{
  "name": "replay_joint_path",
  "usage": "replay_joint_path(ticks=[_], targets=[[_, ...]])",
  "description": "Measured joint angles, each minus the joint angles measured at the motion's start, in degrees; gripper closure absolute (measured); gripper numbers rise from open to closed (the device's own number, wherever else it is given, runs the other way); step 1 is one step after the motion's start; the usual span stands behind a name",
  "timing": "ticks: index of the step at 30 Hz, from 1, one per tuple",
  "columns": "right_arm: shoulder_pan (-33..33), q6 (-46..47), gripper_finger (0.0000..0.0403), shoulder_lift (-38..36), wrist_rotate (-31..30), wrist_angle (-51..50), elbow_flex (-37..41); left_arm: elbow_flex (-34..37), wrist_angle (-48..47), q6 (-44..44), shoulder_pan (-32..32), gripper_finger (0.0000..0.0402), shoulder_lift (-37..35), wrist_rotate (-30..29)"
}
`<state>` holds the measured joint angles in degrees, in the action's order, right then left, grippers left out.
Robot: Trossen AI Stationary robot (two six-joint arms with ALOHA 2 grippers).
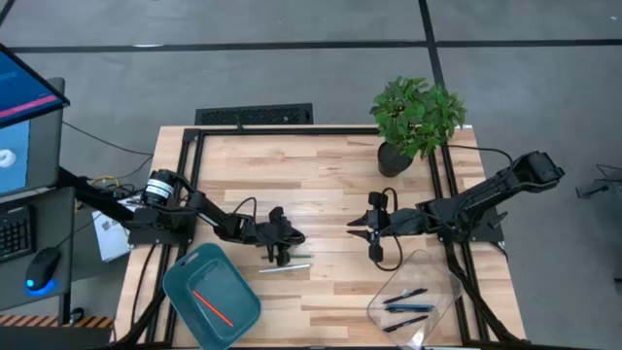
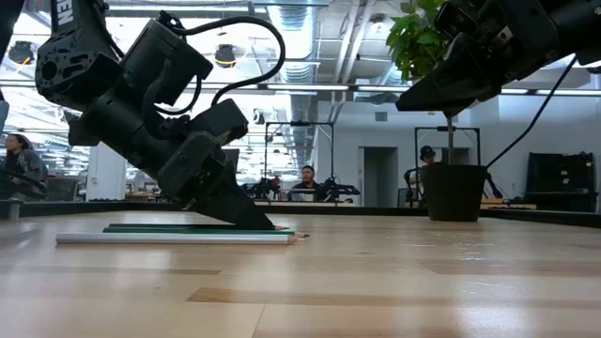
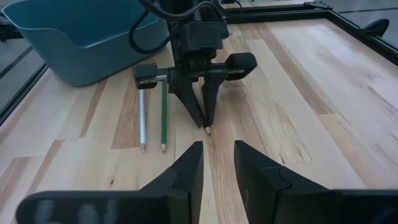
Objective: Sort pens & pencils
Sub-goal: Put the black pencil in the blue bin
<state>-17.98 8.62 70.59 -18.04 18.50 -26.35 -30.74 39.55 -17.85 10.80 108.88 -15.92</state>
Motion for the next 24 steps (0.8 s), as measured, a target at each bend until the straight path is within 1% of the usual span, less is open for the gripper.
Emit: replay_joint_path(ticks=[17, 20, 24], targets=[[0.0, 0.0, 0.0290, 0.0, 0.0, 0.0, 0.0, 0.1, 0.3, 1.2, -1.1, 0.0329, 0.0, 0.6], [0.0, 0.0, 0.0290, 0.0, 0.0, 0.0, 0.0, 0.2, 2.0, 1.1, -1.1, 0.0329, 1.0, 0.2], [0.0, 0.0, 0.0290, 0.0, 0.0, 0.0, 0.0, 0.3, 7.3, 2.2, -1.0, 0.0329, 3.6, -0.4]])
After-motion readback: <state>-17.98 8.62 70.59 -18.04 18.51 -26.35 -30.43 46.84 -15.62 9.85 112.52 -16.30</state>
